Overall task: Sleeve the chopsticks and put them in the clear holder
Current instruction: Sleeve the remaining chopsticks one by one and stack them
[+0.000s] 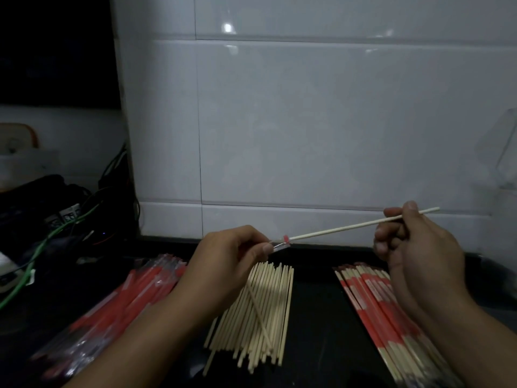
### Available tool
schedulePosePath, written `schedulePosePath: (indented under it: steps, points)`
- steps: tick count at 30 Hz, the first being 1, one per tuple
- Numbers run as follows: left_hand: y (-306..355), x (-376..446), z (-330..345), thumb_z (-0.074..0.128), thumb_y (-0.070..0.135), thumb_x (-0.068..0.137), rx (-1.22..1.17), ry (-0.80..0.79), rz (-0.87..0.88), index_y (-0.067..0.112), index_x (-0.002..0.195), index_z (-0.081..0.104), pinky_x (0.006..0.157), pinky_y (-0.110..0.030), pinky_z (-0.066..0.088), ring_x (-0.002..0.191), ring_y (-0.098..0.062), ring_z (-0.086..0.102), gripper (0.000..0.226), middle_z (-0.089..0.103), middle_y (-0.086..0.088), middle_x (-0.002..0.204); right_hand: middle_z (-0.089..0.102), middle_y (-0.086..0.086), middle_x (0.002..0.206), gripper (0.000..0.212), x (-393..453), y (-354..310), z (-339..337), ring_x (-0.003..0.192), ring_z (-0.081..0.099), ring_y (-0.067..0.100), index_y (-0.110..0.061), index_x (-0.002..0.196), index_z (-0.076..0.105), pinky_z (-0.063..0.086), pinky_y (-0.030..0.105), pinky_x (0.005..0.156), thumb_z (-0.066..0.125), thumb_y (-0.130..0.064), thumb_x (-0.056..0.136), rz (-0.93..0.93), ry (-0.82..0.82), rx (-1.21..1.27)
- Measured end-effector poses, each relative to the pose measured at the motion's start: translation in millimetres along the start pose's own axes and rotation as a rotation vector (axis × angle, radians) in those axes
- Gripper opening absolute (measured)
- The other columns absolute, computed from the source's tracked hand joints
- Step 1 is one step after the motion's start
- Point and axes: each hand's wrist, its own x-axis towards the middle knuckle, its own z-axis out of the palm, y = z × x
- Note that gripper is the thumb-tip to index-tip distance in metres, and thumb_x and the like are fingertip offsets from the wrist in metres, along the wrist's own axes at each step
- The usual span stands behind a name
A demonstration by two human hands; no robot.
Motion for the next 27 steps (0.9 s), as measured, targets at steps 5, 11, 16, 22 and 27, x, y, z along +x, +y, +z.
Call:
schedulePosePath:
  steps: [5,11,16,22,27]
  points:
    - [-1,0,1,0.066,0.033,0.091,-0.028,-0.001,0.016,0.034,0.089,0.073,0.072,-0.038,0.057,0.076,-0.007,0.066,0.007,0.071,0.013,0.078,0.055,0.001,0.051,0.033,-1,4,0,0.045,0.049,0.009,-0.011,0.083,0.060,0.040,0.019,0.043,0.041,-0.028,0.105,0.029,-0.059,-0.031]
    - [2,-2,4,0.069,0.031,0.090,-0.076,-0.017,0.020,0.033,0.087,0.074,0.071,-0.040,0.055,0.073,-0.011,0.065,0.005,0.070,0.015,0.079,0.057,0.006,0.057,0.032,-5,8,4,0.049,0.050,0.012,-0.006,0.087,0.064,0.042,0.021,0.045,0.043,-0.025,0.103,0.105,-0.193,-0.050]
    - [3,-2,4,0.068,0.030,0.090,-0.087,-0.030,-0.006,0.035,0.087,0.072,0.072,-0.035,0.057,0.075,-0.006,0.065,0.008,0.070,0.021,0.081,0.065,0.012,0.070,0.020,-22,20,14,0.055,0.057,0.017,-0.007,0.109,0.064,0.044,0.027,0.052,0.049,-0.016,0.099,0.180,-0.380,-0.220]
    - [-1,1,2,0.067,0.029,0.090,-0.075,0.040,-0.070,0.035,0.088,0.071,0.074,-0.022,0.055,0.078,0.005,0.065,0.007,0.069,0.023,0.080,0.070,0.017,0.084,0.050,-24,19,11,0.065,0.069,0.023,-0.023,0.134,0.044,0.055,0.030,0.062,0.054,0.003,0.094,-0.050,-0.234,-0.349]
    - [0,0,4,0.068,0.029,0.090,-0.063,0.026,-0.065,0.036,0.088,0.071,0.070,-0.019,0.052,0.079,0.004,0.064,0.007,0.068,0.025,0.082,0.069,0.000,0.081,0.050,-31,36,6,0.063,0.066,0.014,-0.032,0.127,0.056,0.053,0.022,0.060,0.056,0.004,0.092,-0.265,-0.438,-0.638]
